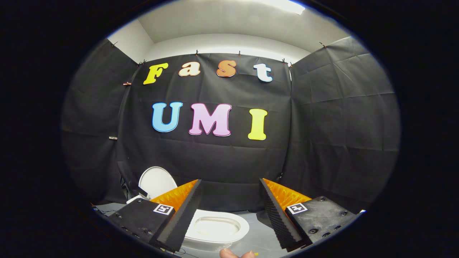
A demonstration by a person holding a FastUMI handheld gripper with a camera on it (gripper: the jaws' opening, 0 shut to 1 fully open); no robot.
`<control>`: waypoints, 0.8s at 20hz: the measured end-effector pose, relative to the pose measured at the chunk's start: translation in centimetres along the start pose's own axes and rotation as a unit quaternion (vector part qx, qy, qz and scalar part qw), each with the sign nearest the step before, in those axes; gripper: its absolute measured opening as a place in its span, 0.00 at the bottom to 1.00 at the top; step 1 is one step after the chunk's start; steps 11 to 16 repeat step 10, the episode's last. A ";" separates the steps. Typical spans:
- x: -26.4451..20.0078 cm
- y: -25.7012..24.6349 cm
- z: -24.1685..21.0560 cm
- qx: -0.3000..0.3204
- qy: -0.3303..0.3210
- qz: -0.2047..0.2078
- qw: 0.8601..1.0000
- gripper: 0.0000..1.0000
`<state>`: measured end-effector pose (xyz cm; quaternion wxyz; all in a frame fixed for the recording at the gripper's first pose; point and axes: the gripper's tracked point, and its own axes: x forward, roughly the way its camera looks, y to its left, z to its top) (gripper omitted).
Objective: Open the toilet lid.
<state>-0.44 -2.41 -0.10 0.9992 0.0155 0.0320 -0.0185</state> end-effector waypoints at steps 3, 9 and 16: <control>-0.2 0.1 0.2 0.000 -0.003 -0.005 1.000 0.99; -0.7 -0.4 0.7 0.017 -0.015 -0.015 1.000 0.99; -0.8 -0.6 0.7 0.020 -0.014 -0.016 1.000 0.99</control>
